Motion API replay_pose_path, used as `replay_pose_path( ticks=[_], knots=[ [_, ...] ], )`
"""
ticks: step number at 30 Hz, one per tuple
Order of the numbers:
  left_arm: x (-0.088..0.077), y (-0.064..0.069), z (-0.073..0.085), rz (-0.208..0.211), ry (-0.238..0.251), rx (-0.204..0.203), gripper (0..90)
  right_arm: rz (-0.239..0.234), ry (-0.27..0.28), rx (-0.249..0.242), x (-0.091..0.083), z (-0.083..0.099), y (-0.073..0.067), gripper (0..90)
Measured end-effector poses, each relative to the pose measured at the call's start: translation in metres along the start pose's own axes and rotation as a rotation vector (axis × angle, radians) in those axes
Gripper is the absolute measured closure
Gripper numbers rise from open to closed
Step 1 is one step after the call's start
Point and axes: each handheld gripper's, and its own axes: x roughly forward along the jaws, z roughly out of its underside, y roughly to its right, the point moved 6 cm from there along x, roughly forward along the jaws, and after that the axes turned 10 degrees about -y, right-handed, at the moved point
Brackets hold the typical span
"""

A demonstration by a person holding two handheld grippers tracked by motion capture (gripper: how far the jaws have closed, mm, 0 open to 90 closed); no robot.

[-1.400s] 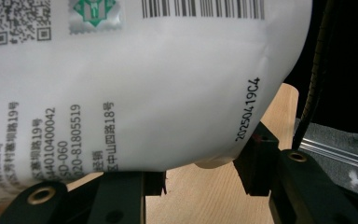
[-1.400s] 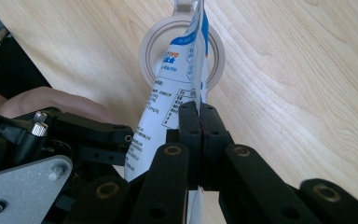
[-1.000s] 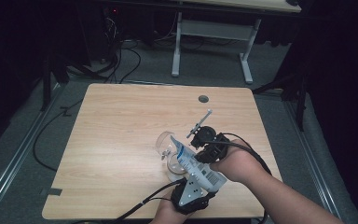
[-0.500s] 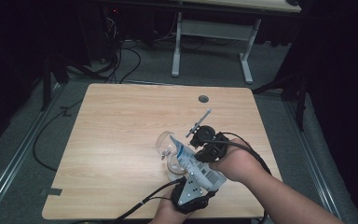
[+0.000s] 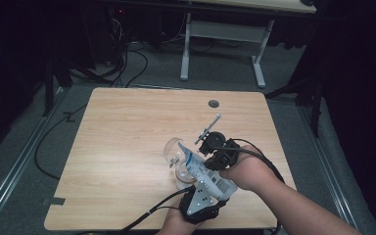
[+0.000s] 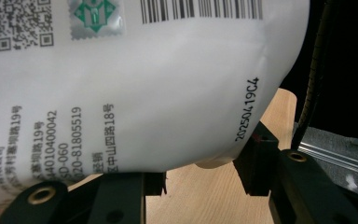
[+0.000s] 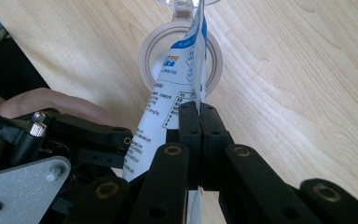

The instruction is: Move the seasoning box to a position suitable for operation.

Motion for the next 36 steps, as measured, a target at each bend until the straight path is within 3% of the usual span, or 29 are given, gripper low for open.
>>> replay_pose_path(
  ticks=[36],
  knots=[
    [-0.0015,0.0010,-0.0008,0.002,0.004,0.006,59.9,0.001,-0.006,-0.011,0.0000,-0.0009,-0.0017,90.0]
  ],
)
